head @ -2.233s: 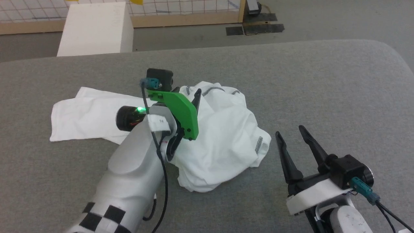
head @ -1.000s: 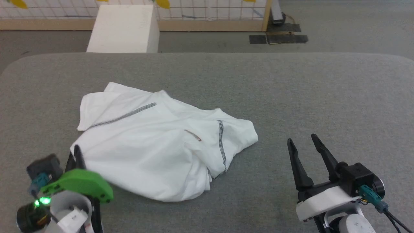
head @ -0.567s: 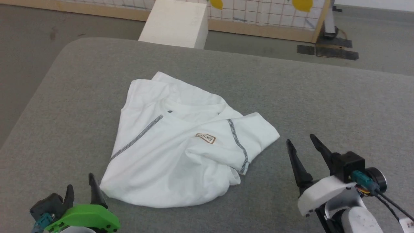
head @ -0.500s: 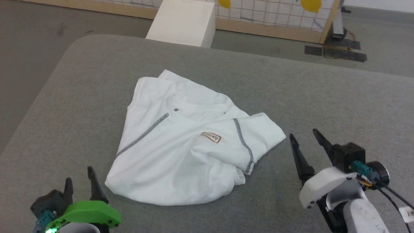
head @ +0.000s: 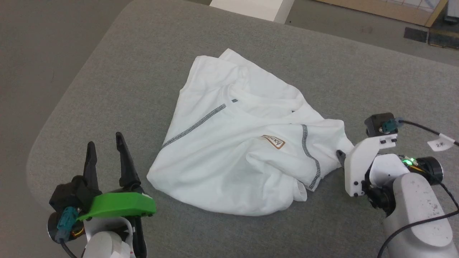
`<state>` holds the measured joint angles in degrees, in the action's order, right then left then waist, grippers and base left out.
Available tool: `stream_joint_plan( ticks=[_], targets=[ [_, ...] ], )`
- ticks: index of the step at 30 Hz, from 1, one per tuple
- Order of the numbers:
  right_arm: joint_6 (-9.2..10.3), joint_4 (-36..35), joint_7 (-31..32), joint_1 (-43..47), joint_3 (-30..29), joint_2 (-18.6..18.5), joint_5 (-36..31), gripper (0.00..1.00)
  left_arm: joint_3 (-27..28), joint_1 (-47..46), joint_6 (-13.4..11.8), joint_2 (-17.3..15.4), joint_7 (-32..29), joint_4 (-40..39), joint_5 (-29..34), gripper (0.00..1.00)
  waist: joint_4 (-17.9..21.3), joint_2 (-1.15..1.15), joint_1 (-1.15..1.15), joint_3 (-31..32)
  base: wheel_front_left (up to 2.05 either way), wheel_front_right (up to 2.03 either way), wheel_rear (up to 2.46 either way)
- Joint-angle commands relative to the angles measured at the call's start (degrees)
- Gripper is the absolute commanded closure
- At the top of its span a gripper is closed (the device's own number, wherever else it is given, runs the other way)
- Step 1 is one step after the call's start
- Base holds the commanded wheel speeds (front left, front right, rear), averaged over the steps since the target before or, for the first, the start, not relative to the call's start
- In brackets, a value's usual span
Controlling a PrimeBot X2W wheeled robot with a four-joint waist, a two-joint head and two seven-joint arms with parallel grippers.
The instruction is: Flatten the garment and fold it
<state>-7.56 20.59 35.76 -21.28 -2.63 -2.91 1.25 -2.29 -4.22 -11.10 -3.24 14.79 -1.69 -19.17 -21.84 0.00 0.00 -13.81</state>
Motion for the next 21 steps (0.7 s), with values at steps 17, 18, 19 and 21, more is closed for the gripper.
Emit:
stream_joint_plan(
  ticks=[17,18,19,21],
  targets=[
    [0.08,-23.73,-11.32,11.97,-18.42,-1.43,-4.24,1.00,-0.19,0.39,1.56,0.35,0.20,3.55,1.63,0.00,10.14,0.00,0.00,6.95,0.00,0.00,0.00],
    [0.08,-25.06,-10.47,13.45,-20.36,-1.12,-4.46,1.00,-0.28,0.44,1.72,0.35,0.20,3.74,1.60,0.00,10.91,0.00,0.00,7.15,0.00,0.00,0.00],
    [0.08,-25.93,-9.67,14.52,-21.81,-0.83,-4.20,1.00,-0.32,0.48,1.83,0.35,0.20,3.86,1.71,0.00,11.60,0.00,0.00,7.28,0.00,0.00,0.00],
    [0.08,-27.09,-7.40,17.24,-24.43,-0.31,-3.42,1.00,-0.33,0.50,2.19,0.35,0.20,4.23,1.86,0.00,13.35,0.00,0.00,7.41,0.00,0.00,0.00]
  ],
)
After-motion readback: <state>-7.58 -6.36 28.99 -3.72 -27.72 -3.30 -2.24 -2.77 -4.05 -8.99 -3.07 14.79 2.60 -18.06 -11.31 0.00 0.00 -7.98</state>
